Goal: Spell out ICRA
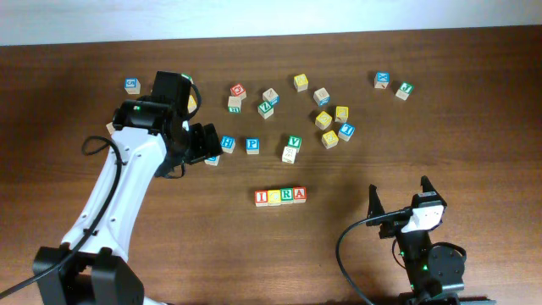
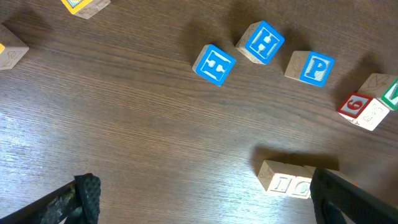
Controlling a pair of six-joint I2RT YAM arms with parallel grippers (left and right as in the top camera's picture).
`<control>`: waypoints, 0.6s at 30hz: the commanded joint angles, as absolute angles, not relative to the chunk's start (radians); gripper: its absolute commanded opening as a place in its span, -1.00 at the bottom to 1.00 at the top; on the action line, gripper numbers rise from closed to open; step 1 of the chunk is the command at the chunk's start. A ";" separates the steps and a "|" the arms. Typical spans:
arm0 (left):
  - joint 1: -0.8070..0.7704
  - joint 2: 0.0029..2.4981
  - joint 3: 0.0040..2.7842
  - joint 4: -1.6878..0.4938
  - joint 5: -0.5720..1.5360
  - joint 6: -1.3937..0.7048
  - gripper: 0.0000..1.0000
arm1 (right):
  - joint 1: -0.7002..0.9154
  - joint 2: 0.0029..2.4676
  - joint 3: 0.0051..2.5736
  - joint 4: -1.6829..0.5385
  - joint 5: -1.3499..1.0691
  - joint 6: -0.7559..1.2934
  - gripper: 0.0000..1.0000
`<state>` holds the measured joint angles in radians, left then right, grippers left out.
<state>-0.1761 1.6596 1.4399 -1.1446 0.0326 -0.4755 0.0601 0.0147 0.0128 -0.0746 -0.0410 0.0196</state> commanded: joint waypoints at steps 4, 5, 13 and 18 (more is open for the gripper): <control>-0.176 1.650 1.452 -1.146 0.026 -0.473 0.98 | 0.052 0.004 0.006 -0.081 -0.030 0.033 0.97; -0.176 1.650 1.452 -1.146 0.026 -0.473 0.98 | 0.052 0.004 0.006 -0.081 -0.029 0.032 0.97; -0.176 1.650 1.452 -1.146 0.026 -0.473 0.99 | 0.052 0.004 0.006 -0.081 -0.033 0.007 0.97; -0.176 1.650 1.452 -1.146 0.026 -0.473 0.98 | 0.052 0.004 0.006 -0.078 -0.033 0.007 0.97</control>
<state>-0.1761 1.6596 1.4399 -1.1446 0.0326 -0.4755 0.0601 0.0147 0.0128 -0.0746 -0.0410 0.0147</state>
